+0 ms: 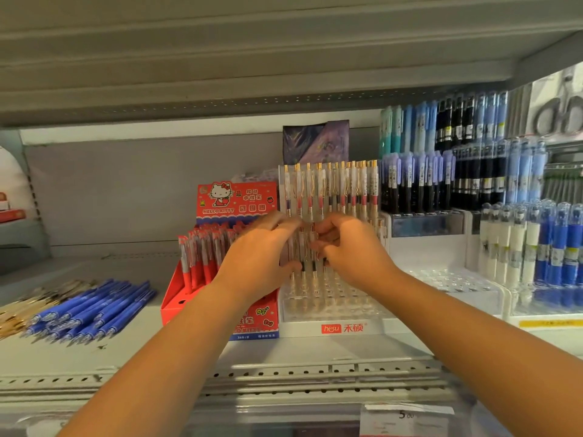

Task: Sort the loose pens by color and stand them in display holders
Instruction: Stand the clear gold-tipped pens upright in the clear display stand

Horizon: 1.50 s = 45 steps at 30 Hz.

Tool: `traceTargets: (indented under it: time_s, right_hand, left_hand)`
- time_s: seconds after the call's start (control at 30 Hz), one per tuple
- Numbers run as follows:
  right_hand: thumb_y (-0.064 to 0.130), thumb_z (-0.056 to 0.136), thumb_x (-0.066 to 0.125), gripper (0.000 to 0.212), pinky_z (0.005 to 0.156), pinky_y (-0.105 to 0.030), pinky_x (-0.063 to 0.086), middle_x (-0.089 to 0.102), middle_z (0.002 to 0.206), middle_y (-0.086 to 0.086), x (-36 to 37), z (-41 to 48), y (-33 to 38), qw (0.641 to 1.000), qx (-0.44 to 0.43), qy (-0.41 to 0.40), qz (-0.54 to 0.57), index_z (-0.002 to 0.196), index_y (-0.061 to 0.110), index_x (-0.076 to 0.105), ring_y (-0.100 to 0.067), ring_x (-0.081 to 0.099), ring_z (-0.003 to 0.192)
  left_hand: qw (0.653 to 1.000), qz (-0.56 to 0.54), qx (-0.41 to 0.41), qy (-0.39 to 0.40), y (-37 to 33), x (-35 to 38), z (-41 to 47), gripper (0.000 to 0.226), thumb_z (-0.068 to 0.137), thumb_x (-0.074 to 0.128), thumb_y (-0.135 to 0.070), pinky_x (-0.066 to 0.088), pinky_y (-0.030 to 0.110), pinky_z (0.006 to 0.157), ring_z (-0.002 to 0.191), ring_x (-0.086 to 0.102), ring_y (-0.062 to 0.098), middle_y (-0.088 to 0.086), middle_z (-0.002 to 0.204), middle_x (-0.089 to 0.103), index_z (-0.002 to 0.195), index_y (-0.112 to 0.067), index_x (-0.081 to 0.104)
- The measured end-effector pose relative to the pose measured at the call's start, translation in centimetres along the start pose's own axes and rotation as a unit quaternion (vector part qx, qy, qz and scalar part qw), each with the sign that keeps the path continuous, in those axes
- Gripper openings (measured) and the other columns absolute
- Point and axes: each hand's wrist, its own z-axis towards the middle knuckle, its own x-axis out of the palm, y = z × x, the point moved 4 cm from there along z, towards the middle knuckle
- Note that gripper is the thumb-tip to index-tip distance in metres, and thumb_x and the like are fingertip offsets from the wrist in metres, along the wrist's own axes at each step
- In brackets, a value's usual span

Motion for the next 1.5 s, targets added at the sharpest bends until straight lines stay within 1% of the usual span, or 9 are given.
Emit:
traceTargets:
  time_s: [0.23, 0.33, 0.47, 0.63, 0.87, 1.0, 1.13, 1.37, 1.5]
  right_hand:
    - [0.021, 0.090, 0.067, 0.032, 0.081, -0.022, 0.048, 0.063, 0.100, 0.007, -0.8, -1.5, 0.5, 0.992, -0.031, -0.045, -0.110, 0.122, 0.024, 0.065, -0.003, 0.056, 0.083]
    - [0.027, 0.090, 0.067, 0.033, 0.079, -0.021, 0.047, 0.062, 0.100, 0.005, -1.6, -2.5, 2.0, 0.993, -0.054, -0.087, -0.057, 0.123, 0.023, 0.063, -0.005, 0.056, 0.085]
    - [0.020, 0.090, 0.068, 0.021, 0.079, -0.013, 0.050, 0.068, 0.095, 0.010, 0.7, -3.9, 5.2, 0.993, -0.065, 0.043, 0.091, 0.110, 0.025, 0.068, 0.003, 0.062, 0.089]
    - [0.035, 0.088, 0.070, 0.031, 0.085, -0.034, 0.058, 0.069, 0.102, 0.010, 7.1, -5.2, 9.2, 0.969, -0.011, 0.226, 0.097, 0.118, 0.027, 0.066, -0.007, 0.067, 0.094]
    - [0.029, 0.090, 0.069, 0.030, 0.062, -0.017, 0.054, 0.069, 0.109, 0.003, 16.6, -4.4, 15.8, 0.959, -0.008, 0.255, 0.120, 0.119, 0.022, 0.065, -0.012, 0.068, 0.090]
    - [0.031, 0.089, 0.070, 0.033, 0.092, -0.033, 0.053, 0.068, 0.112, 0.003, 22.9, -3.4, 19.5, 0.962, -0.022, 0.256, 0.096, 0.120, 0.021, 0.066, -0.010, 0.065, 0.101]
    - [0.033, 0.088, 0.071, 0.026, 0.096, -0.036, 0.051, 0.068, 0.112, 0.005, 28.4, -1.8, 22.5, 0.963, -0.020, 0.252, 0.096, 0.112, 0.026, 0.065, -0.010, 0.064, 0.103]
    - [0.034, 0.087, 0.071, 0.018, 0.085, -0.034, 0.052, 0.069, 0.102, 0.002, 35.1, 3.1, 25.6, 0.966, -0.006, 0.260, 0.014, 0.100, 0.022, 0.069, -0.013, 0.064, 0.094]
    - [0.030, 0.091, 0.067, 0.018, 0.062, -0.029, 0.050, 0.070, 0.081, -0.003, 38.5, 6.0, 25.8, 0.944, 0.009, 0.321, -0.078, 0.094, 0.013, 0.071, -0.017, 0.062, 0.071]
  left_hand:
    - [0.994, -0.091, -0.024, 0.052, -0.2, -0.9, -1.5, 0.074, 0.088, 0.069, -0.038, 0.023, 0.024, 0.111, 0.139, 0.030, 0.005, -0.013, 0.154, 0.034, 0.150, -0.037, 0.030]
    - [0.987, -0.137, -0.057, 0.064, 0.1, -2.6, -3.5, 0.068, 0.090, 0.068, -0.038, 0.021, 0.016, 0.105, 0.126, 0.026, -0.011, -0.017, 0.150, 0.036, 0.147, -0.039, 0.032]
    - [0.966, -0.195, -0.134, 0.102, 2.4, -5.6, -7.0, 0.052, 0.087, 0.071, -0.038, 0.042, 0.023, 0.102, 0.116, 0.049, -0.003, -0.016, 0.132, 0.055, 0.135, -0.036, 0.049]
    - [0.935, -0.217, -0.243, 0.139, 7.8, -9.7, -12.7, 0.044, 0.085, 0.075, -0.036, 0.050, 0.035, 0.099, 0.111, 0.059, 0.004, -0.012, 0.121, 0.063, 0.126, -0.032, 0.058]
    - [0.915, -0.194, -0.326, 0.139, 17.1, -16.3, -19.8, 0.040, 0.089, 0.069, -0.038, 0.047, 0.023, 0.085, 0.107, 0.059, 0.006, -0.014, 0.119, 0.061, 0.126, -0.034, 0.055]
    - [0.902, -0.208, -0.359, 0.117, 22.3, -19.9, -22.8, 0.038, 0.089, 0.069, -0.040, 0.047, 0.020, 0.077, 0.107, 0.060, 0.006, -0.010, 0.122, 0.061, 0.124, -0.033, 0.058]
    - [0.896, -0.205, -0.374, 0.125, 27.4, -22.1, -24.7, 0.038, 0.089, 0.068, -0.041, 0.046, 0.016, 0.072, 0.112, 0.058, 0.009, -0.010, 0.124, 0.060, 0.124, -0.034, 0.056]
    - [0.879, -0.120, -0.417, 0.196, 35.1, -20.8, -24.1, 0.053, 0.085, 0.069, -0.046, 0.049, 0.038, 0.094, 0.110, 0.057, 0.020, 0.002, 0.128, 0.059, 0.130, -0.021, 0.055]
    - [0.838, -0.110, -0.472, 0.251, 38.5, -18.2, -23.2, 0.059, 0.085, 0.063, -0.055, 0.050, 0.034, 0.071, 0.090, 0.058, 0.021, 0.008, 0.125, 0.056, 0.127, -0.013, 0.055]
